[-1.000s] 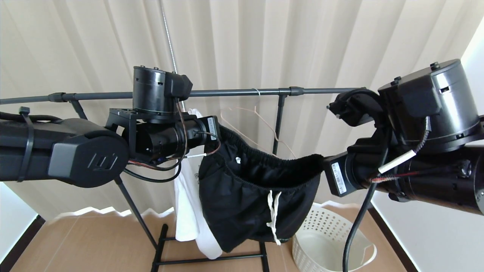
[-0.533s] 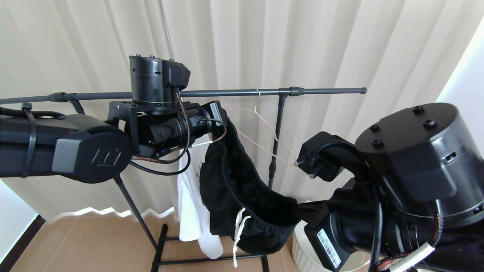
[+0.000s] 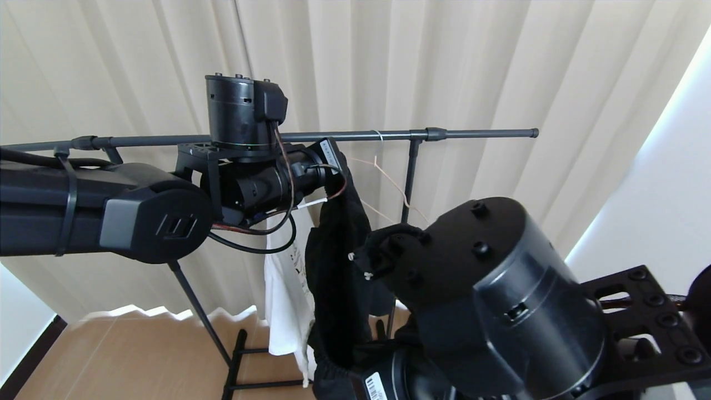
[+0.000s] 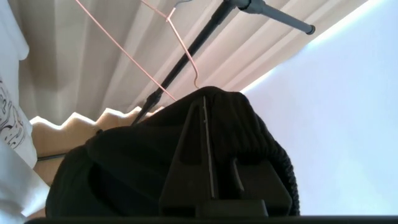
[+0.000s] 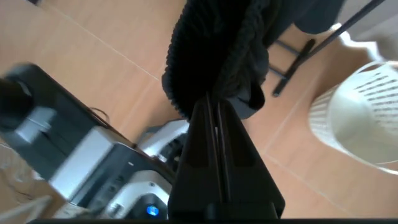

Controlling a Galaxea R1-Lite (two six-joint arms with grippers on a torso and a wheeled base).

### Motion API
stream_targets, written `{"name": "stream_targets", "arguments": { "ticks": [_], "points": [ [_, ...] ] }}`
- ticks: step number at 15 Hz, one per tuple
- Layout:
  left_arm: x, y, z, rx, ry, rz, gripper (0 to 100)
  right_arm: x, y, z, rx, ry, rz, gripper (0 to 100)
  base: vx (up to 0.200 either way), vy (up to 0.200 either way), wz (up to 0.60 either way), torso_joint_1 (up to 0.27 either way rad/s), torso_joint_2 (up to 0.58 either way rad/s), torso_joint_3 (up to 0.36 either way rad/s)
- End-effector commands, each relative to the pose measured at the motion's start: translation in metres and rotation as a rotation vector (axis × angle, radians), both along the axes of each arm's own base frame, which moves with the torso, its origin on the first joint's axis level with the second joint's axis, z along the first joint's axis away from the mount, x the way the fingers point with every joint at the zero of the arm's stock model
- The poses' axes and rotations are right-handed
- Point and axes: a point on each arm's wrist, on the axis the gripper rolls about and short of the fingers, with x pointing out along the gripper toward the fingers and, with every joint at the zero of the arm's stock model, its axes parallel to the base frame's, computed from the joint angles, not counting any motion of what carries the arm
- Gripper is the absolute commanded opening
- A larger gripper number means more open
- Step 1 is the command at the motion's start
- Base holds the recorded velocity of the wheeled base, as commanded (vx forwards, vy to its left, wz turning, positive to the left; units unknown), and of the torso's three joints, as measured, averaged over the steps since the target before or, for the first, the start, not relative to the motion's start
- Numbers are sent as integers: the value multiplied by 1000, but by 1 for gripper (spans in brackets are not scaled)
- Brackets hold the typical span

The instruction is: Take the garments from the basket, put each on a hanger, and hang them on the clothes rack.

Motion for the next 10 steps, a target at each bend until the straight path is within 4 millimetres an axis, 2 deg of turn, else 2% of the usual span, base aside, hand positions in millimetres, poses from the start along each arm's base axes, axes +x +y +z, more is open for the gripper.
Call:
{"name": "stream_targets", "arguments": {
  "ticks": [1,7,10],
  "points": [
    [2,-3,-1,-9,4,0,0,4,17,-8,1,22,-12,0,0,0,0,0,0,0],
    [6,-3,0,-23,6,12,0,1,10,-13,-48,15,5,0,0,0,0,0,0,0],
    [2,0,2,-16,4,10,0,23,-20,-5,-120,-40,-18,0,0,0,0,0,0,0]
  ]
}}
